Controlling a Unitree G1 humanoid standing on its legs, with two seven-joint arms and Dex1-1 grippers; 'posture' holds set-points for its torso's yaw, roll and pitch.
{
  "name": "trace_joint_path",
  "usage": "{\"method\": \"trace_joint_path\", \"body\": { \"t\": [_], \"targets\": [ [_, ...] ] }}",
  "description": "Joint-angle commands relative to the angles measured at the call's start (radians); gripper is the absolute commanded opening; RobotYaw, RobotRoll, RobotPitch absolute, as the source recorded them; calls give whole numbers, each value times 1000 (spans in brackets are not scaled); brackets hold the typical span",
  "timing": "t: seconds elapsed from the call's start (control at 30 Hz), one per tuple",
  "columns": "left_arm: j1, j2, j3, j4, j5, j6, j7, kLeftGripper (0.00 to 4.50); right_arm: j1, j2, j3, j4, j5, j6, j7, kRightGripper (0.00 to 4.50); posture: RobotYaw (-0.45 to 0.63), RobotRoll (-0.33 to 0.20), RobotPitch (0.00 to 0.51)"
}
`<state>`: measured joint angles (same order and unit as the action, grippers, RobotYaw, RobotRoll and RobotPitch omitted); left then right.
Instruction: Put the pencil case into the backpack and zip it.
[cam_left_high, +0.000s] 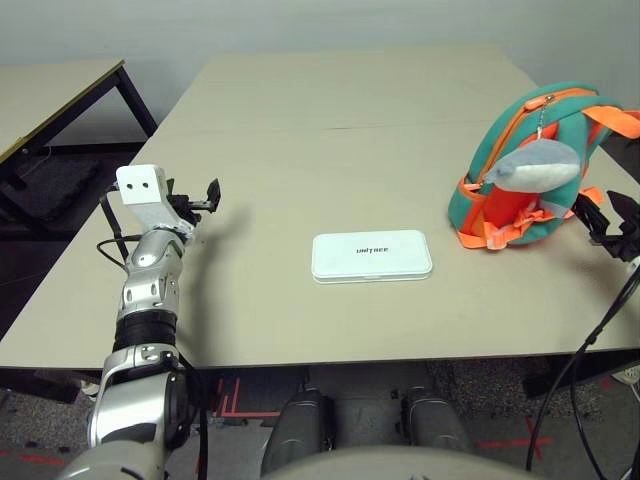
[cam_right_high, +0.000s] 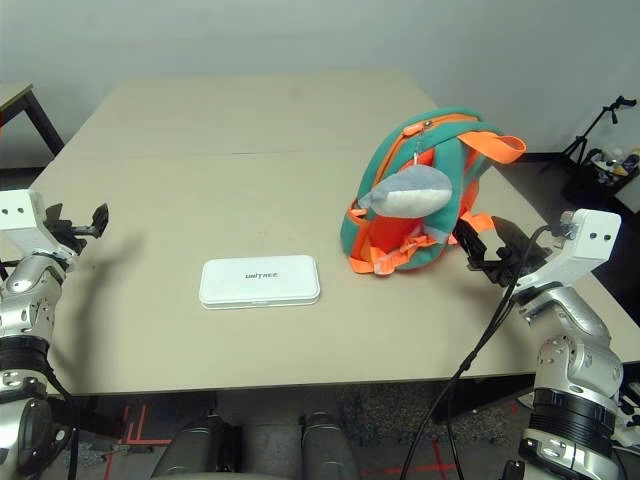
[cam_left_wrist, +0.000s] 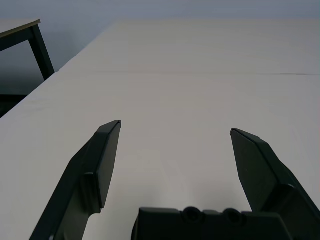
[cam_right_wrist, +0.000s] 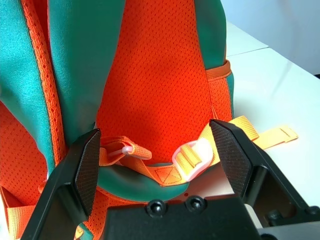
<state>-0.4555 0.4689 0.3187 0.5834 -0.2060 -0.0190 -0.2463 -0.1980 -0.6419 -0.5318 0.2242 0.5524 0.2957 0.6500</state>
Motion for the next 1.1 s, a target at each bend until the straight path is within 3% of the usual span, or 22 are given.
{"method": "trace_joint_path", "body": {
  "t": [0.03, 0.27, 0.37, 0.47, 0.6, 0.73, 0.8, 0.93, 1.1],
  "targets": [
    [0, -7, 1, -10, -4, 14, 4, 4500, 8, -8, 14, -7, -2, 19, 11, 4465, -32, 0, 28],
    [-14, -9, -27, -56, -1, 50, -28, 4500, 10, -31, 2, -33, 2, 31, 13, 4465, -53, 0, 39],
    [-21, 9, -12, -151, -59, 158, -71, 4500, 11, -48, -8, -60, 20, 68, 11, 4465, -41, 0, 40],
    [-10, 81, -10, -315, -161, 389, -173, 4500, 30, -82, -38, -114, 84, 197, 1, 4465, -7, 0, 40],
    [27, 191, 73, -542, -435, 837, -251, 4500, 105, -174, -97, -230, 221, 502, -12, 4465, 16, 0, 49],
    [31, 266, 223, -621, -693, 1241, -239, 4500, 174, -321, -164, -306, 387, 884, -1, 4465, 15, 0, 59],
    [26, 297, 258, -608, -764, 1366, -253, 4500, 171, -367, -179, -320, 461, 1054, -9, 4132, 14, 0, 70],
    [0, 302, 287, -553, -819, 1526, -241, 4500, 122, -398, -143, -344, 550, 1286, -11, 2981, 19, 0, 84],
    [29, 256, 247, -548, -835, 1628, -247, 4500, 47, -387, 35, -367, 674, 1319, -52, 1314, 41, 0, 86]
  ]
}}
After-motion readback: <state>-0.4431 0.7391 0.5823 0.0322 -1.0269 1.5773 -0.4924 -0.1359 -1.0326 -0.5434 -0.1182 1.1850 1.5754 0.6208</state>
